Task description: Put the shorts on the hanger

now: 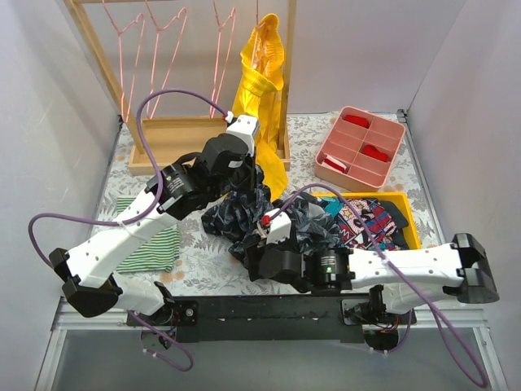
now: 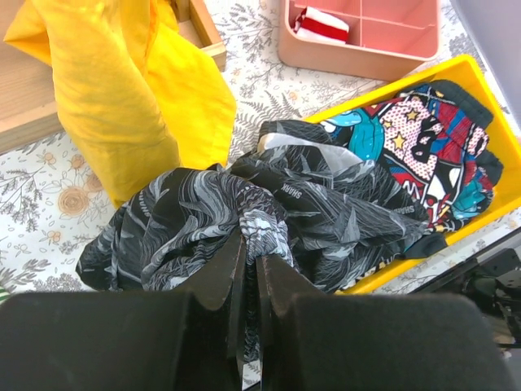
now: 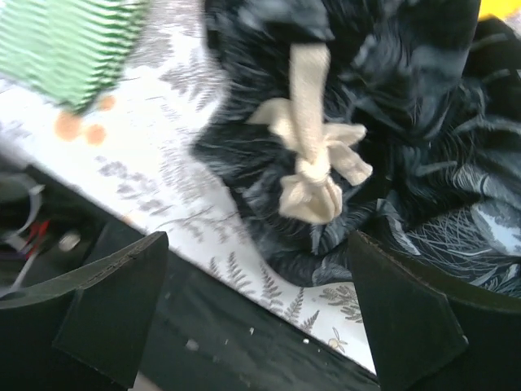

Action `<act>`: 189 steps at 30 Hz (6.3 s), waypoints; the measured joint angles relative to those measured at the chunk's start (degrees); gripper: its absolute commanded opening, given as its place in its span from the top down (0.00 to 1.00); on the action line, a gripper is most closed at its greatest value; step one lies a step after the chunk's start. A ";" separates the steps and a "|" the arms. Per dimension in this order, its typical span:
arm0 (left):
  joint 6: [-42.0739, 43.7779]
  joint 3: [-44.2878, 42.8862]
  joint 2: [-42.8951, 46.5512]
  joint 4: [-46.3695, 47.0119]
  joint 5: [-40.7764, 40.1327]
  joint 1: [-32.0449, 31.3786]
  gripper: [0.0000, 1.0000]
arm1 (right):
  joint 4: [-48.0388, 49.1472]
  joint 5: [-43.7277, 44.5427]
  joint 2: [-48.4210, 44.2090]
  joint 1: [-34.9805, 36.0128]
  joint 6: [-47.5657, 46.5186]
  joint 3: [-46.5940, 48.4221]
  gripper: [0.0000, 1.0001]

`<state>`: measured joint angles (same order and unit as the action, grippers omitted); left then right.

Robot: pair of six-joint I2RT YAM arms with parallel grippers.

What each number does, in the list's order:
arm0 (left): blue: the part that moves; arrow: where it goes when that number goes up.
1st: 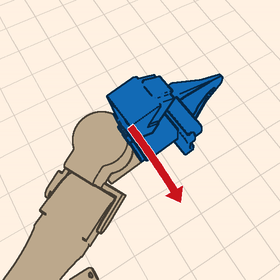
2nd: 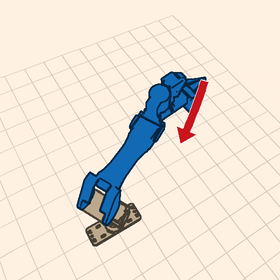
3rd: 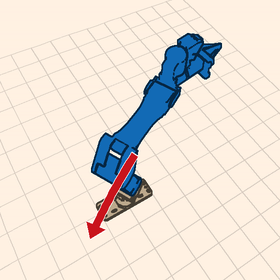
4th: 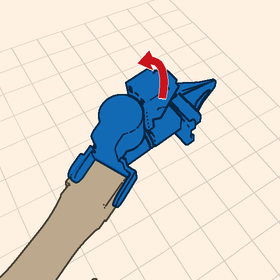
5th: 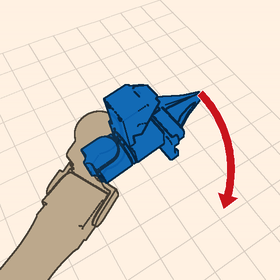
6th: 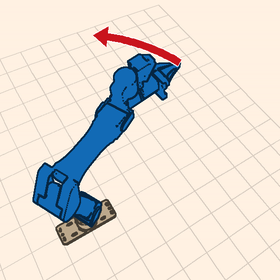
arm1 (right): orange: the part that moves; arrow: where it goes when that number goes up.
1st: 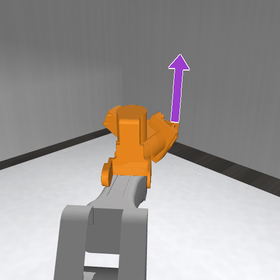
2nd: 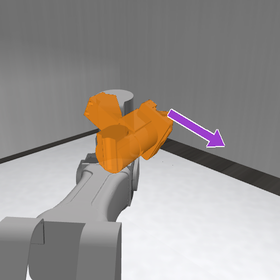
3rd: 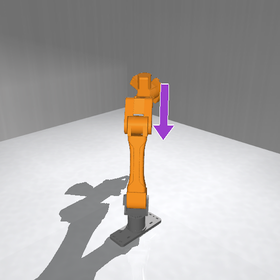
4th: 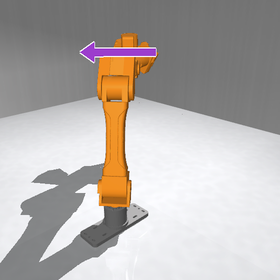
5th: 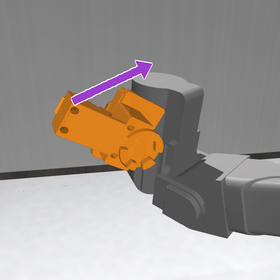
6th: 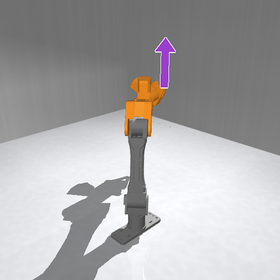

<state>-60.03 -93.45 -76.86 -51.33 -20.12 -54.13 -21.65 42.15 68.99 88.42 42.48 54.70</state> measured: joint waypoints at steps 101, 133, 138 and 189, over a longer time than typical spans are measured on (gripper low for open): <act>-0.04 5.70 11.37 -4.09 -4.17 0.02 1.00 | -7.08 10.60 -13.22 -22.03 4.09 -8.55 0.99; -20.46 60.22 20.61 30.05 10.69 6.43 0.37 | -6.51 -29.68 -8.61 -52.41 -15.74 -12.02 0.99; -17.44 57.05 26.18 27.36 12.37 6.43 0.30 | -6.93 -31.36 -9.16 -52.41 -16.35 -8.00 0.99; 16.48 -37.86 -33.00 16.26 11.58 33.03 0.64 | -8.24 -38.12 -8.76 -52.41 -17.66 -3.04 0.99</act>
<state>-43.55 -131.31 -109.86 -35.07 -8.54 -21.10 -29.89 4.03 60.23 36.01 24.82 51.66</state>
